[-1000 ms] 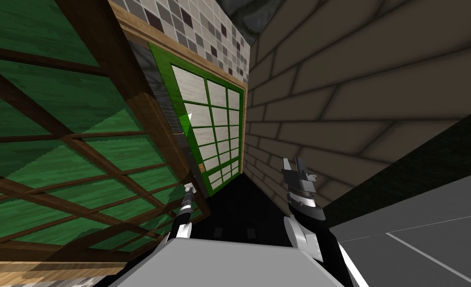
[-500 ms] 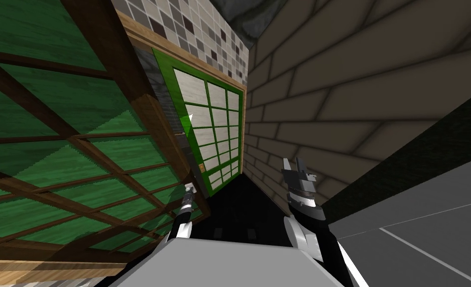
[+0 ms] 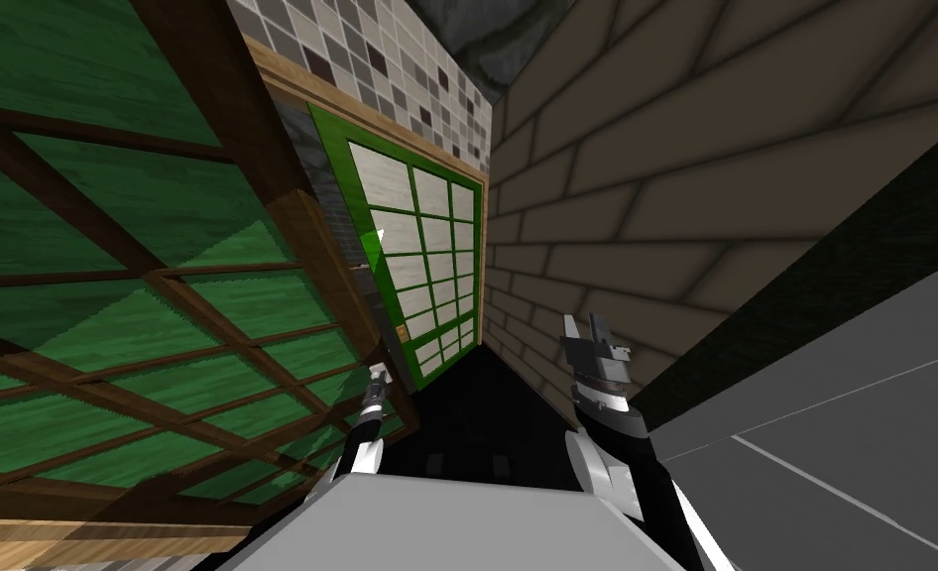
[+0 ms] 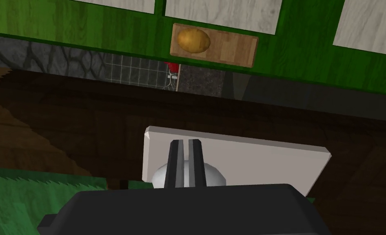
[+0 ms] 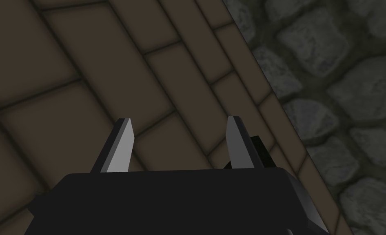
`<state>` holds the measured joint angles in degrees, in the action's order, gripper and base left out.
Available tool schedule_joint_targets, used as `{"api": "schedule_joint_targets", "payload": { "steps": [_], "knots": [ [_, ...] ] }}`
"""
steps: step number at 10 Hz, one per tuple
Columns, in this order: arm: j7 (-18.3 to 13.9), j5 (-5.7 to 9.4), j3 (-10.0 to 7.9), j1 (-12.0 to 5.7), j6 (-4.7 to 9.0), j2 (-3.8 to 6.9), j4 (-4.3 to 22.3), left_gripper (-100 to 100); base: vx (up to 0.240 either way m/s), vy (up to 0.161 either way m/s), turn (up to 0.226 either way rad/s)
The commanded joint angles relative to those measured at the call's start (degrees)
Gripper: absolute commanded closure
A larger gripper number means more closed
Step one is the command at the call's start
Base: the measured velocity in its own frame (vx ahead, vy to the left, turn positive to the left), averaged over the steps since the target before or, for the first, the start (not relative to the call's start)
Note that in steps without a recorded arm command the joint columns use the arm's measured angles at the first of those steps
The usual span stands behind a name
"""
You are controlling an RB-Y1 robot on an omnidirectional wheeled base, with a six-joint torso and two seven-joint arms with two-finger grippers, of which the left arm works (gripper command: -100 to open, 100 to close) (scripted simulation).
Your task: Pull the door open
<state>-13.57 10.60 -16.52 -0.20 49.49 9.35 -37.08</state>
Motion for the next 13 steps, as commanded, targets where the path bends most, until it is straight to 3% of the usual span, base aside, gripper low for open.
{"api": "schedule_joint_targets", "payload": {
  "steps": [1,5,6,8,9,11,12,13],
  "knots": [
    [-2.3,0.9,0.31,-0.16,0.02,-0.16,-0.1,-100,-0.045,-0.017,-0.095],
    [-8.5,3.43,1.19,-0.62,0.08,-0.63,-0.2,-100,-0.066,0.023,-0.036],
    [-9.0,3.43,1.19,-0.62,0.08,-0.63,-0.2,-100,-0.06,0.019,-0.018],
    [-12.7,5.16,1.79,-0.93,0.12,-0.95,-0.3,-100,-0.06,0.009,-0.052],
    [-13.3,5.16,1.79,-0.93,0.12,-0.95,-0.3,-100,-0.055,0.003,-0.023],
    [-17.0,7.11,2.46,-1.28,0.16,-1.31,-0.5,-100,-0.062,0.005,-0.057],
    [-17.9,7.11,2.46,-1.28,0.16,-1.31,-0.5,-100,-0.056,0.011,-0.024],
    [-19.9,8.14,2.82,-1.47,0.18,-1.5,-0.5,-100,-0.049,0.015,-0.038]
  ]
}}
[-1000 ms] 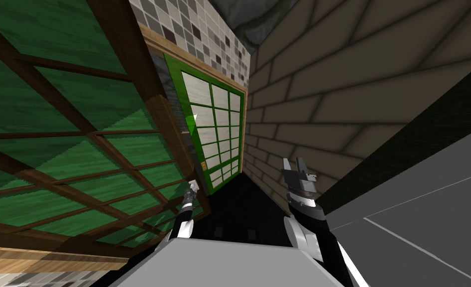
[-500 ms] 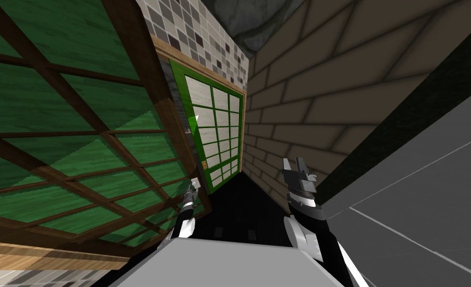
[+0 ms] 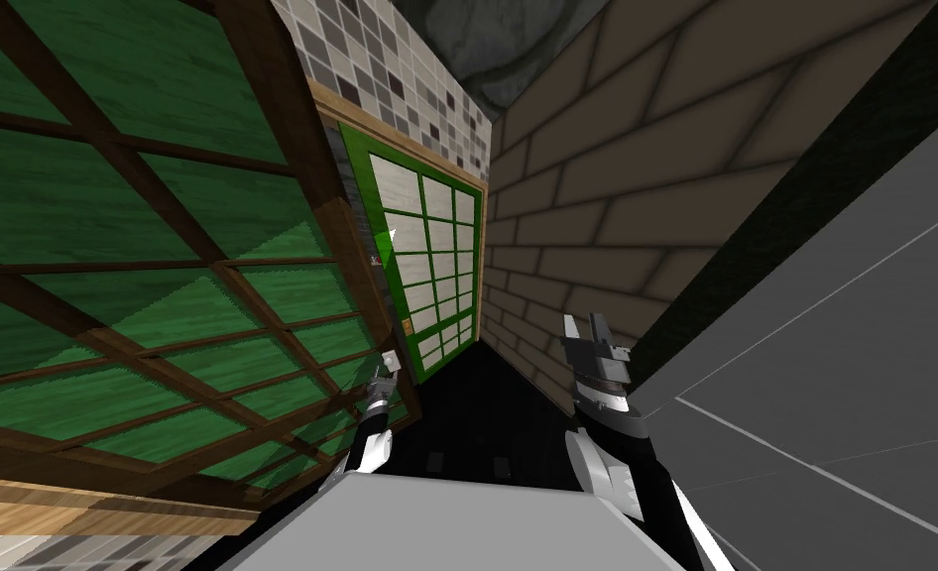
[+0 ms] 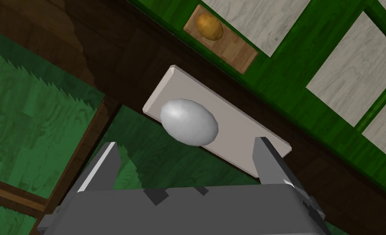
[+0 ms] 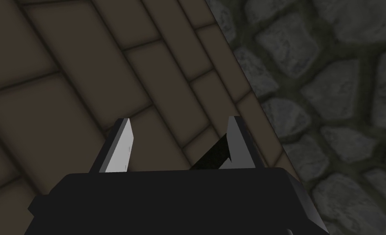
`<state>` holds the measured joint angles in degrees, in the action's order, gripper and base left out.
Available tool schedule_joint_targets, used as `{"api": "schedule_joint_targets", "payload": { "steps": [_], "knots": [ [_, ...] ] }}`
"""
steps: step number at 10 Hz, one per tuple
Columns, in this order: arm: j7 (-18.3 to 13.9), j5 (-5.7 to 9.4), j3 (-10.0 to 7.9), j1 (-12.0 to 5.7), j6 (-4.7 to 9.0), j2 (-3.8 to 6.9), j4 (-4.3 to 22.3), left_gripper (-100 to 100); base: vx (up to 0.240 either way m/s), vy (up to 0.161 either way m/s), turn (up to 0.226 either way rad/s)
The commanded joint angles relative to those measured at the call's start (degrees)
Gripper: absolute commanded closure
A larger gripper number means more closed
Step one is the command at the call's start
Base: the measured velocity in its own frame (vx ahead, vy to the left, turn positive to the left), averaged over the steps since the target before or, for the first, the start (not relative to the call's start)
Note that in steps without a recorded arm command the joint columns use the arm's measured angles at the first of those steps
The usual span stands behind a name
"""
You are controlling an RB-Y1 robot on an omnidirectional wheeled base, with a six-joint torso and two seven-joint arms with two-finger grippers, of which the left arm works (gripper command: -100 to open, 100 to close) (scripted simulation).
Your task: Pull the door open
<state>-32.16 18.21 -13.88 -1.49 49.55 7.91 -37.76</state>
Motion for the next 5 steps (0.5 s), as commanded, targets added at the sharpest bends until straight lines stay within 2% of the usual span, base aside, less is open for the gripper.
{"api": "schedule_joint_targets", "payload": {
  "steps": [1,3,4,5],
  "knots": [
    [-1.7,0.52,0.18,-0.18,0.12,-0.06,0.2,-100,-0.043,0.015,-0.027],
    [-5.5,2.68,0.93,-0.57,0.17,-0.46,0.0,-100,-0.072,0.015,-0.064],
    [-6.4,2.68,0.93,-0.57,0.17,-0.46,0.0,-100,-0.064,0.019,-0.033],
    [-8.5,3.78,1.31,-0.77,0.19,-0.66,-0.1,-100,-0.055,0.008,-0.049]
  ]
}}
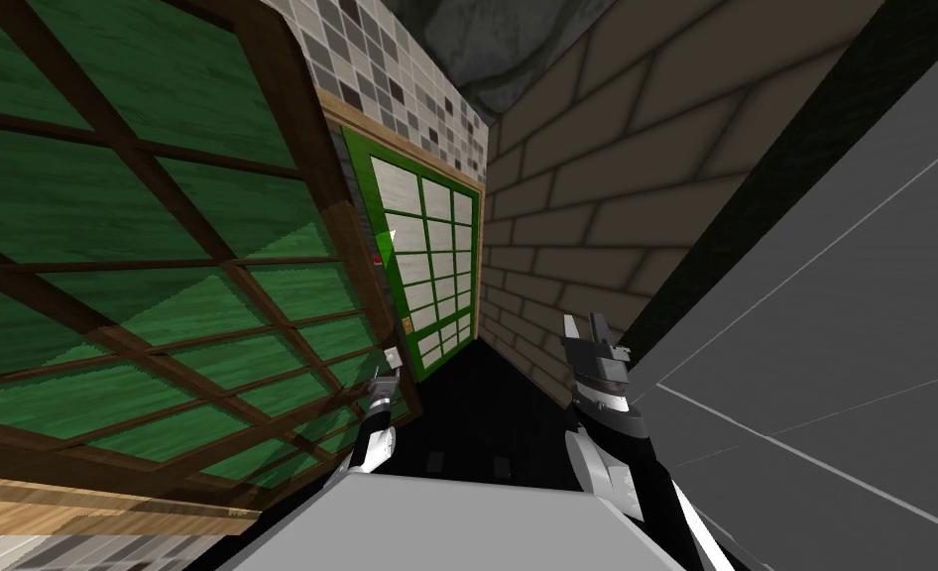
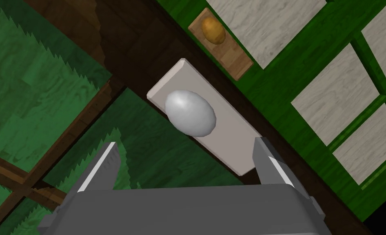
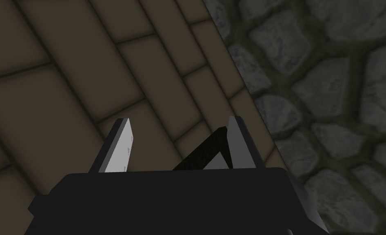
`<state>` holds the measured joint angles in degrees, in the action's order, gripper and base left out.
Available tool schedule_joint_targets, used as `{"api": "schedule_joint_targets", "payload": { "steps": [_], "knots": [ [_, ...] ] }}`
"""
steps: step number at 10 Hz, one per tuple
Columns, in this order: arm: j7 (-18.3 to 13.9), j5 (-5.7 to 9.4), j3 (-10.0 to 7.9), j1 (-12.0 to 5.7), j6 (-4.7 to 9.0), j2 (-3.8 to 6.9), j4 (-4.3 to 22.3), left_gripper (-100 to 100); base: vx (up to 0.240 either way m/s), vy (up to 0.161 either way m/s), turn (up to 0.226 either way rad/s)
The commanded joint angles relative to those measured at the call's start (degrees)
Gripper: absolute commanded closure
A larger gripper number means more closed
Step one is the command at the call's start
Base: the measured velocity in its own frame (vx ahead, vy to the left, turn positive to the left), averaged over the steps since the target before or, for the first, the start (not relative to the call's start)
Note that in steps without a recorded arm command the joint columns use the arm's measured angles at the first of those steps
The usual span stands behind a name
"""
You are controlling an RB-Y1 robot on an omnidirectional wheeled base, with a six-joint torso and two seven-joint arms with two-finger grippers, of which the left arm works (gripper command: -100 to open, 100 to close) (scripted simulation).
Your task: Pull the door open
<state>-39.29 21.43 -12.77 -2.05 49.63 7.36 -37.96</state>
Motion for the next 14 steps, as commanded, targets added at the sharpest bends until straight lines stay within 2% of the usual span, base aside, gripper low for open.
{"api": "schedule_joint_targets", "payload": {
  "steps": [1,3,4,6,7,8,9,11,12,14],
  "knots": [
    [-1.7,0.56,0.2,-0.2,0.11,-0.11,0.2,-100,-0.044,0.004,-0.031],
    [-5.5,2.76,0.96,-0.6,0.15,-0.53,0.0,-100,-0.068,0.008,-0.071],
    [-6.4,2.76,0.96,-0.6,0.15,-0.53,0.0,-100,-0.06,0.015,-0.025],
    [-10.1,4.92,1.71,-0.99,0.2,-0.93,-0.1,-100,-0.069,0.018,-0.065],
    [-11.1,4.92,1.71,-0.99,0.2,-0.93,-0.1,-100,-0.071,0.008,-0.028],
    [-13.2,5.95,2.07,-1.17,0.22,-1.13,-0.2,-100,-0.058,0.004,-0.043],
    [-13.5,5.95,2.07,-1.17,0.22,-1.13,-0.2,-100,-0.04,0.003,-0.021],
    [-17.3,7.9,2.75,-1.53,0.25,-1.5,-0.3,-100,-0.061,0.006,-0.056],
    [-18.1,7.9,2.75,-1.53,0.25,-1.5,-0.3,-100,-0.06,0.007,-0.031],
    [-21.7,9.63,3.35,-1.84,0.29,-1.83,-0.4,-100,-0.062,0.013,-0.052]
  ]
}}
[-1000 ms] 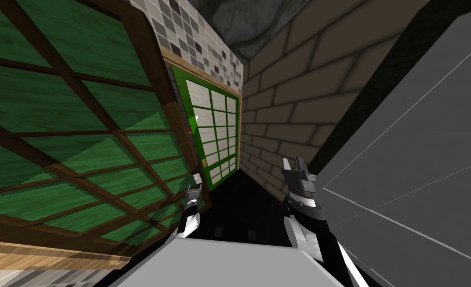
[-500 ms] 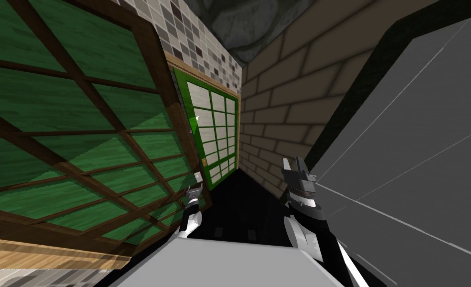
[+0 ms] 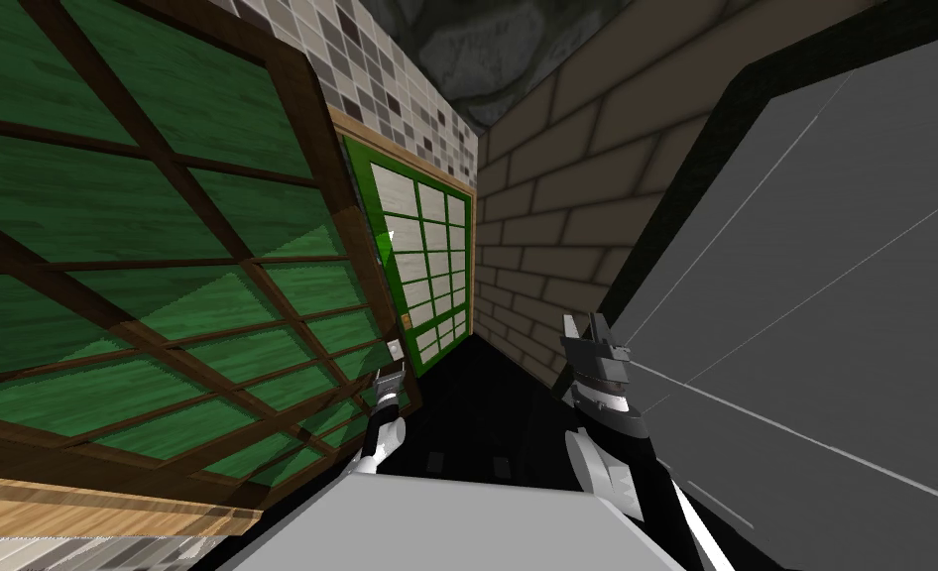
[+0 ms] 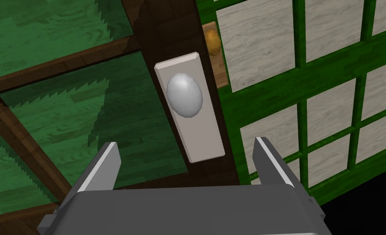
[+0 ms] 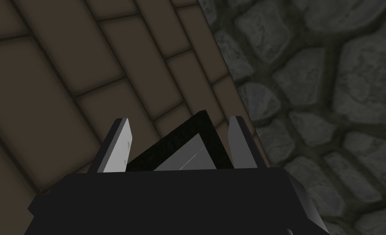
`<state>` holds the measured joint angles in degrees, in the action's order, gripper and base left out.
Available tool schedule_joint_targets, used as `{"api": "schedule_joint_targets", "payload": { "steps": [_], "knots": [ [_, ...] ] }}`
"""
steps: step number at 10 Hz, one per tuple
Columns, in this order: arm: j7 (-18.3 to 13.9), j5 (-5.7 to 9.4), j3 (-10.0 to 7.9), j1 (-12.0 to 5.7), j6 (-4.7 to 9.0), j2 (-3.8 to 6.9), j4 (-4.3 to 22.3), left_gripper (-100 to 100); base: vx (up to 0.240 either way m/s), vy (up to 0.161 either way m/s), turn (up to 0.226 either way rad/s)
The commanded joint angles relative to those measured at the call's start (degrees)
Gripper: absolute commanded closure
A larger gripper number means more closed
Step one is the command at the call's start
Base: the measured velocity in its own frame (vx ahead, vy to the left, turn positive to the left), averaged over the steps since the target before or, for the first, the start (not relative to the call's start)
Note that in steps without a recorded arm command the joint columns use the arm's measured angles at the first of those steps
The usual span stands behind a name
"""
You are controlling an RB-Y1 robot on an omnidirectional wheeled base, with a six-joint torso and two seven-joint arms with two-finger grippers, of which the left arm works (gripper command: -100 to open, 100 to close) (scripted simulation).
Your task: Pull the door open
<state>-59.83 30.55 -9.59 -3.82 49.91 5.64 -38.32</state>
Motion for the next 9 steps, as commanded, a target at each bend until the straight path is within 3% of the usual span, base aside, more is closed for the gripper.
{"api": "schedule_joint_targets", "payload": {
  "steps": [1,7,8,9],
  "knots": [
    [-1.9,0.52,0.18,-0.07,0.01,-0.11,-0.1,-100,-0.053,0.016,-0.018],
    [-10.9,3.96,1.38,-0.69,0.07,-0.8,-0.3,-100,-0.06,0.003,-0.04],
    [-10.0,3.66,1.27,-0.66,0.07,-0.77,-0.2,-100,-0.025,0.005,-0.009],
    [-12.1,3.72,1.47,0.12,0.21,0.7,0.1,-100,0.087,0.0,-0.026]
  ]
}}
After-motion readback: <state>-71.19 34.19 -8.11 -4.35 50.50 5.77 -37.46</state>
